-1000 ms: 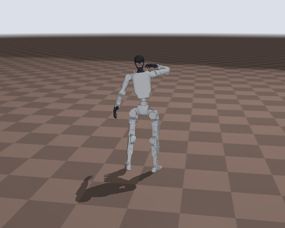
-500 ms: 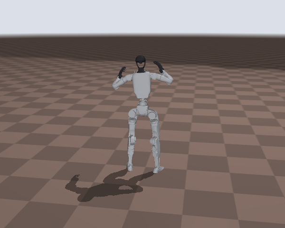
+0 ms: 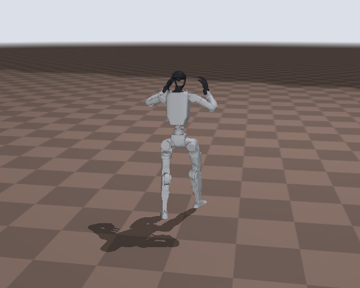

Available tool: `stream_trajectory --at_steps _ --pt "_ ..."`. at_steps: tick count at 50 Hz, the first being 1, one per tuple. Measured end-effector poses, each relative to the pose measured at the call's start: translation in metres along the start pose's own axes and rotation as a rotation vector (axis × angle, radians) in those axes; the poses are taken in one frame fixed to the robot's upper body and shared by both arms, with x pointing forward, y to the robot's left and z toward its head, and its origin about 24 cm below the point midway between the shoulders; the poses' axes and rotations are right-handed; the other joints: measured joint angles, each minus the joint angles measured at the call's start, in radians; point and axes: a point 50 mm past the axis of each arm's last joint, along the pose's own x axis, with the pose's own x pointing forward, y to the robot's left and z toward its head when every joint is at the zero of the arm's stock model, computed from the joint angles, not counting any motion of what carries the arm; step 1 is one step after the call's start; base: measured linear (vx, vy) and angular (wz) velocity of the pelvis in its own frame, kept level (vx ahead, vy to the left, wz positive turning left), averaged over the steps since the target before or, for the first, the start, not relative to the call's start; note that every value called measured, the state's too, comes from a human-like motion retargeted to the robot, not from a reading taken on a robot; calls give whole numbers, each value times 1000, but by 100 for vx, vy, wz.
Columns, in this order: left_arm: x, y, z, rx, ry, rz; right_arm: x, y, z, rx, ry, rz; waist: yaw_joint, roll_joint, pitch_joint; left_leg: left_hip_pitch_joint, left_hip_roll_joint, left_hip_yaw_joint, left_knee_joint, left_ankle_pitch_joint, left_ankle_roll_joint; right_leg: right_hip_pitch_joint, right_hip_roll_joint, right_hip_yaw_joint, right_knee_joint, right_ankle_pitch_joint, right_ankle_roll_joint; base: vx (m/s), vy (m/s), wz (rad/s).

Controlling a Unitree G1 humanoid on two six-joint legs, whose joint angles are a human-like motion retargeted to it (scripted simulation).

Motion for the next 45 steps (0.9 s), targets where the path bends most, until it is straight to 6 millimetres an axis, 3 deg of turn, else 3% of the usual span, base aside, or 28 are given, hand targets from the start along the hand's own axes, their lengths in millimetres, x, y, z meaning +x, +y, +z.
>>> stream_trajectory --at_steps 2,8,13,17,24,27,30,36,40,45 --pt "0 -11 1 -81 -43 29 2 5 1 -34 -24 25 -3 -9 11 16 18 20 3 -1 -29 -5 58 8 -81 32 0 28 -40 -28" --pt "14 -6 2 29 -110 -7 9 5 4 -43 -55 65 -3 -2 16 56 43 36 60 30 -43 14 111 44 -128 63 0 40 -23 -10" --pt "15 2 -6 21 -85 66 12 1 -3 -88 -28 64 19 4 17 61 55 35 233 117 27 100 89 86 -92 29 0 53 -9 -17" --pt "14 5 -14 -93 -5 154 13 -6 -10 -49 25 37 54 -4 9 -22 81 31 487 177 94 147 64 118 -29 -34 0 49 -9 -30" --pt "3 12 -20 -286 116 214 6 -22 -15 74 111 -48 142 -17 -20 -271 147 63 767 136 150 155 61 163 29 -116 0 39 -7 -33" --pt "-5 17 -18 -339 143 247 0 -27 -16 79 153 -62 180 -37 -21 -346 134 107 685 96 158 149 49 184 38 -137 0 33 -5 -34" --pt "-12 22 -13 -280 149 238 -6 -31 -15 47 179 -59 212 -60 -15 -377 87 154 454 107 136 150 32 201 42 -155 0 32 -1 -26" --pt "-31 13 -3 89 144 61 -28 -29 -13 137 238 -83 255 -17 5 -349 61 185 -93 311 -21 220 73 211 46 -211 0 37 15 -19" --pt "-54 -1 -4 234 182 22 -52 -15 -24 200 355 -90 254 0 1 -429 64 173 -122 353 -47 260 53 204 53 -239 0 39 37 9" --pt "-86 -14 -20 68 419 17 -89 17 -49 178 600 22 305 -63 7 -342 39 242 -122 339 -38 336 -27 243 98 -282 0 58 24 -41"
